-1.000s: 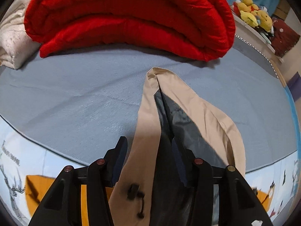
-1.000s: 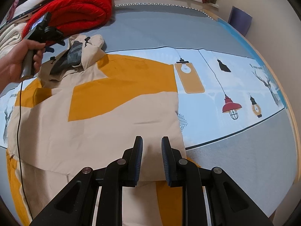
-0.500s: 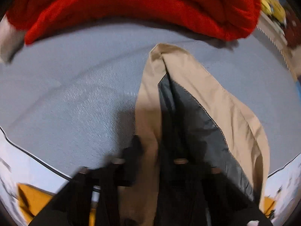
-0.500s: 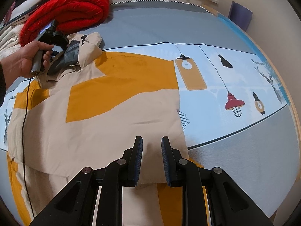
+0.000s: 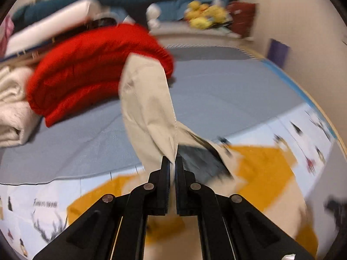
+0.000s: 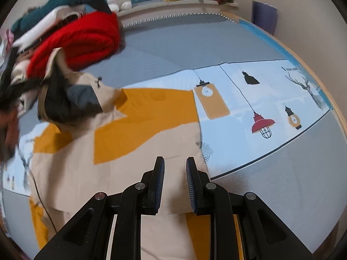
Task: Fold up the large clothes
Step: 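Fold the held hood down over the jacket body with the left tool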
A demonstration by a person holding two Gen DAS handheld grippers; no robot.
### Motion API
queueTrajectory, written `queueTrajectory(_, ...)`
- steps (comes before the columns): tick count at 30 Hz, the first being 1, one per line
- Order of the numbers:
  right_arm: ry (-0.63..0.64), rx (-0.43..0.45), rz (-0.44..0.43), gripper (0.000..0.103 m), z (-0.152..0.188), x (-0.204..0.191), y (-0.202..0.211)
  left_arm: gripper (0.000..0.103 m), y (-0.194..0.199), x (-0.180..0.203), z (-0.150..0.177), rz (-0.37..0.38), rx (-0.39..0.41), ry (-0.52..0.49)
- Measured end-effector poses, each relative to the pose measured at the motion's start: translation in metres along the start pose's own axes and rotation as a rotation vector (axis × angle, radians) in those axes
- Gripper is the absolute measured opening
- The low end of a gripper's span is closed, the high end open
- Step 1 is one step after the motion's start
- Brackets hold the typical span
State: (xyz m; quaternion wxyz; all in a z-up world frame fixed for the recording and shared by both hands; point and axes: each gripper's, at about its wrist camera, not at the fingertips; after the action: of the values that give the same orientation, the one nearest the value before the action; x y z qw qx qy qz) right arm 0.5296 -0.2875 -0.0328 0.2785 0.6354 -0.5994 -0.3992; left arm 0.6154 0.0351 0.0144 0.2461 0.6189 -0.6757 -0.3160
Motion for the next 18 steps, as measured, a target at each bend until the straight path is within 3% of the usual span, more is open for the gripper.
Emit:
queueTrajectory(3,-0.020,0.033,-0.035,0.022,0.001,-0.004,0.012,0.003,0.046,0.016,0.047,0.010,0.028,-0.037)
queueTrajectory(5,-0.025,0.048,-0.055,0.022,0.003,-0.008,0.017,0.005,0.063,0.020,0.084,-0.004,-0.019,-0.024)
queueTrajectory(11,-0.024,0.095,-0.125,0.022,0.011,-0.024,0.030,0.005,0.101,-0.019,0.178,0.077,-0.074,0.309)
queueTrajectory(14,-0.044,0.087,-0.195,0.024,0.014,-0.030,0.027,0.005,0.095,-0.031,0.201,0.099,-0.083,0.394)
queueTrajectory(16,-0.057,0.060,-0.248,0.025,0.018,-0.034,0.019,0.005,0.077,-0.042,0.204,0.097,-0.143,0.462)
queueTrajectory(18,-0.084,0.001,-0.319,0.027,0.023,-0.039,0.003,0.011,0.061,-0.054,0.201,0.171,-0.160,0.553)
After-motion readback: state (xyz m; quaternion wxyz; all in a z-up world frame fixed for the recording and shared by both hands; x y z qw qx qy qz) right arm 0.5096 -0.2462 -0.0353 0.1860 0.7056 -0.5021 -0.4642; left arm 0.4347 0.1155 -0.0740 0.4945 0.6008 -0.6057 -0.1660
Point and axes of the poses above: each gripper's, at about its wrist camera, not at the fingertips, and y roughly against the way its jaws point, x to its right, z to its underside, and after that the axes turned 5 degrees about -z, right-handed
